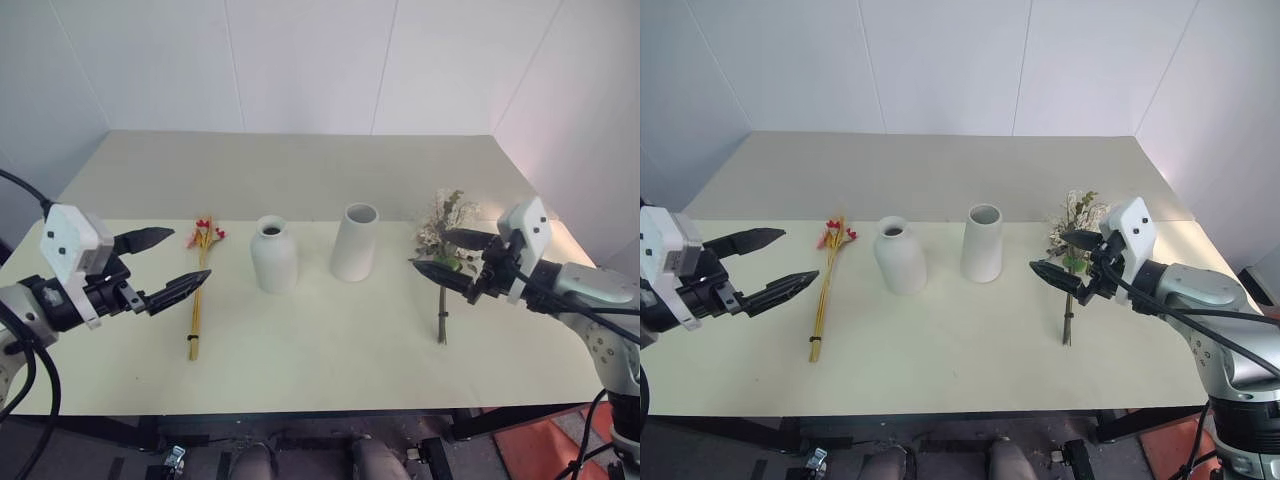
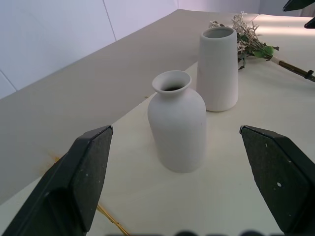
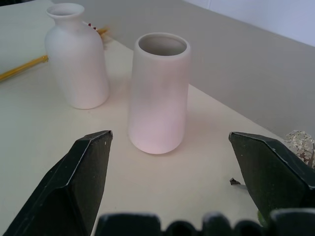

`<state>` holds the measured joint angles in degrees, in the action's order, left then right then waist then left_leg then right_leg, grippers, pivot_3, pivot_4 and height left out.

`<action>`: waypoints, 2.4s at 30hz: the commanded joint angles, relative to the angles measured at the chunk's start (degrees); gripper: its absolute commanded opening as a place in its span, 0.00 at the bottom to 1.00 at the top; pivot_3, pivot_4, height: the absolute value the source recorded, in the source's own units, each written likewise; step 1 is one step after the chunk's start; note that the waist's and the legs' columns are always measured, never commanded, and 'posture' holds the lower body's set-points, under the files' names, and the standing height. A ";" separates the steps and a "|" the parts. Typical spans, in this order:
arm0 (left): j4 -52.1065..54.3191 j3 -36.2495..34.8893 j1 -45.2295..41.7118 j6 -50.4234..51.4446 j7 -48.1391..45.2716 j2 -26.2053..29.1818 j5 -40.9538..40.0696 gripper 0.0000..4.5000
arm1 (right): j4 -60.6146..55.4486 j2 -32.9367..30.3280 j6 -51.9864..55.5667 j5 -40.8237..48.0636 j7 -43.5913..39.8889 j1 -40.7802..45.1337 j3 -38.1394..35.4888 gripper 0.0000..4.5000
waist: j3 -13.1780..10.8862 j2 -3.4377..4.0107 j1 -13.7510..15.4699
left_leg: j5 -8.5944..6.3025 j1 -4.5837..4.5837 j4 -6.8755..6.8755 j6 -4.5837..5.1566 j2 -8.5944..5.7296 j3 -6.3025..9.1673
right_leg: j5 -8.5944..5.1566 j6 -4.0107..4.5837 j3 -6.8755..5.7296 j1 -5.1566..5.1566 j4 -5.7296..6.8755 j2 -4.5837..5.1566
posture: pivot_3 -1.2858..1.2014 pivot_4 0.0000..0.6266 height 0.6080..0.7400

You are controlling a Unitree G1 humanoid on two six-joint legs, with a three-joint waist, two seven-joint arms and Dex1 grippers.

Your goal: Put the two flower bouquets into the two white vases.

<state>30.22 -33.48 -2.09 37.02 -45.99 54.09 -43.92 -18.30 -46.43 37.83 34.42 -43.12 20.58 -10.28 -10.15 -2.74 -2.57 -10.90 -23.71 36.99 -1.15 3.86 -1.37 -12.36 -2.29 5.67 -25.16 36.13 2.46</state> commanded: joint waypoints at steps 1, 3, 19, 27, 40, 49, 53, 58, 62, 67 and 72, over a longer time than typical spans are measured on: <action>-1.58 -0.19 -3.32 -1.89 -0.62 0.36 -0.63 1.00 | -0.94 -0.33 -0.86 0.63 -0.35 2.69 -1.93 1.00 | 0.00 0.00 -0.03 | 0.00 0.00 0.00 0.00 0.00 0.00 | 0.00 -0.01 0.00 0.00 0.01 0.00 | 0.52 0.24 1.00; -2.52 0.30 -4.22 -2.16 -1.03 0.46 -0.23 1.00 | -0.92 -0.29 -0.79 0.60 -0.51 2.87 -1.86 1.00 | 0.00 0.00 -0.03 | 0.00 0.03 0.00 0.00 0.00 0.00 | 0.01 -0.01 -0.01 0.01 0.03 -0.01 | 0.52 0.24 1.00; -6.29 4.41 -11.12 -4.01 -5.25 0.66 0.27 1.00 | 3.48 0.52 34.98 -1.12 17.10 13.72 3.24 1.00 | 0.00 0.00 -0.21 | 0.00 0.04 0.01 0.00 0.00 0.00 | 0.09 0.07 0.00 0.00 0.04 -0.01 | 0.52 0.24 1.00; -7.49 6.53 -14.99 -4.60 -6.70 0.04 -0.21 1.00 | 15.66 10.20 51.92 -10.56 29.66 22.79 6.62 1.00 | 0.00 0.00 -0.31 | 0.01 -0.15 0.00 0.01 -0.02 0.01 | 0.26 -0.22 0.01 -0.12 0.02 -0.02 | 0.52 0.24 1.00; -5.50 4.80 -12.51 -4.38 -6.34 -0.42 -0.70 1.00 | 35.14 14.69 39.80 -18.88 30.54 28.82 8.69 0.42 | 0.01 -0.01 -1.34 | 0.01 -0.09 0.01 0.02 -0.01 0.01 | 0.30 -0.32 0.00 0.00 -0.01 -0.02 | 0.52 0.24 1.00; -5.52 5.16 -12.59 -4.37 -5.51 -0.61 -1.20 1.00 | 25.25 17.81 21.02 -18.91 31.99 24.80 -0.55 0.05 | 0.00 0.00 -1.49 | 0.01 -0.13 -0.01 0.02 -0.01 0.04 | 0.30 -0.37 -0.01 -0.07 0.03 -0.04 | 0.52 0.24 1.00; -6.72 5.34 -14.72 -2.80 -5.06 -0.78 -3.91 1.00 | 18.77 22.87 8.41 -13.09 29.77 27.24 -8.53 0.05 | -0.01 0.02 -1.49 | 0.01 -0.14 -0.01 0.02 0.00 0.04 | 0.31 -0.40 -0.01 -0.09 0.06 -0.04 | 0.52 0.24 1.00; -10.11 5.91 -18.67 0.77 -5.74 0.28 -8.28 1.00 | 14.60 28.96 -3.31 -9.40 24.32 31.54 -5.99 0.05 | -0.02 0.03 -1.97 | 0.01 -0.08 -0.01 0.02 0.03 0.05 | 0.33 -0.42 -0.02 -0.08 0.08 -0.07 | 0.52 0.24 1.00; -11.49 7.06 -20.57 1.49 -6.89 0.95 -8.78 1.00 | 15.77 34.21 -9.10 -8.17 22.65 34.13 -3.40 0.05 | -0.02 0.04 -1.92 | 0.01 -0.09 -0.02 0.02 0.05 0.08 | 0.32 -0.39 -0.04 -0.06 0.08 -0.09 | 0.52 0.24 1.00; -12.00 8.03 -21.92 1.66 -7.10 0.79 -8.37 1.00 | 19.26 37.83 -14.48 -9.26 22.40 35.65 -0.64 0.05 | -0.03 0.05 -1.47 | 0.01 -0.12 -0.02 0.02 0.05 0.08 | 0.33 -0.37 -0.06 -0.07 0.08 -0.09 | 0.52 0.24 1.00; -10.93 7.28 -21.13 1.80 -6.90 1.08 -8.42 1.00 | 24.02 38.80 -19.13 -10.63 21.10 35.13 1.09 0.05 | -0.03 0.06 -1.46 | 0.01 -0.13 -0.02 0.01 0.05 0.09 | 0.48 -0.10 -0.07 -0.07 0.07 -0.08 | 0.52 0.24 1.00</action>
<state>17.80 -24.84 -22.80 38.97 -52.84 54.02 -51.94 5.93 -7.39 21.71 24.27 -21.29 54.87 -9.32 -10.18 -2.69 -4.02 -10.89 -23.84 36.97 -1.13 3.91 -1.29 -11.88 -2.40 5.60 -25.24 36.20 2.38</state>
